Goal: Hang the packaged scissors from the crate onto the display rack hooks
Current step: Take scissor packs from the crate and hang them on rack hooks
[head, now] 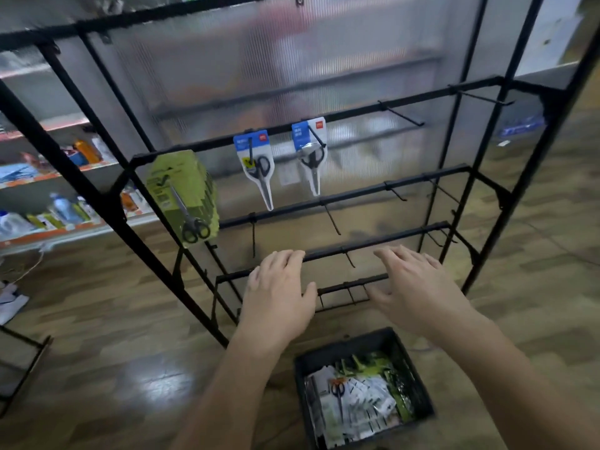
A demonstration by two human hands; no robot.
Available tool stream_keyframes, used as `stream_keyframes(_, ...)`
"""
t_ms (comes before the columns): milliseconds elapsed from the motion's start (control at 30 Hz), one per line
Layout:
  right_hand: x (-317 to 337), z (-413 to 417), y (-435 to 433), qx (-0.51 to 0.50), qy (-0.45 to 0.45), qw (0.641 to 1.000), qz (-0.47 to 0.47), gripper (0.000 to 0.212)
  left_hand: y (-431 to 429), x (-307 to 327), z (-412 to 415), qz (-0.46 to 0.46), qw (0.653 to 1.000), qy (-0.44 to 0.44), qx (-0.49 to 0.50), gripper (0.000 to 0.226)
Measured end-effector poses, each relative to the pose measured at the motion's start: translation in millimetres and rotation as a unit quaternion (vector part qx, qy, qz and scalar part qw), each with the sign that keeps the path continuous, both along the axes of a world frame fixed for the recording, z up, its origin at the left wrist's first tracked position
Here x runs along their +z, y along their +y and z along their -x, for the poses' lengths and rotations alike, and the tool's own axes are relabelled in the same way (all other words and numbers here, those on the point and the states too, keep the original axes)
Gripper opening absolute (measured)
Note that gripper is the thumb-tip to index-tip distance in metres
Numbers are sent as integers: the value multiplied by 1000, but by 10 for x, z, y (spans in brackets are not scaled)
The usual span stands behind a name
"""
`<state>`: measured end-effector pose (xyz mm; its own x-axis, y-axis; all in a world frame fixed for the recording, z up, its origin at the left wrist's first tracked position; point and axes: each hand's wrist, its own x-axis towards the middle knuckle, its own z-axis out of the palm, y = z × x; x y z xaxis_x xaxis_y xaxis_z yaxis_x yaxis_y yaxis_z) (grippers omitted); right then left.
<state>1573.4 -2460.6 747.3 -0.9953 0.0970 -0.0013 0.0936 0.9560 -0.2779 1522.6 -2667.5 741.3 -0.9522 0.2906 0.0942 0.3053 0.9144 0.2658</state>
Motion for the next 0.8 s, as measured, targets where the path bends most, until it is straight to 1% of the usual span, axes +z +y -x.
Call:
stream_keyframes(200,-215,-508,-246,-48,-69,996,-19,64,-233,-186,-414,7,999,-26,-38,54)
stream_keyframes(333,-168,-790,-296,-42,-90,995,-27,66,-302,-227,-673,0,998,-46,-49,55)
stream_keyframes(500,-161,-760,-90,-23,-71,997,-27,72,-206,-241,-730,14,998,-31,-43,54)
stream_keyframes(667,-236,-767,186,5,-96,995,-25,73,80,-381,-771,31,997,-61,-40,55)
stream_keyframes(800,-415,-709,467,31,-136,990,-9,77,343,-491,-793,52,994,-89,-21,58)
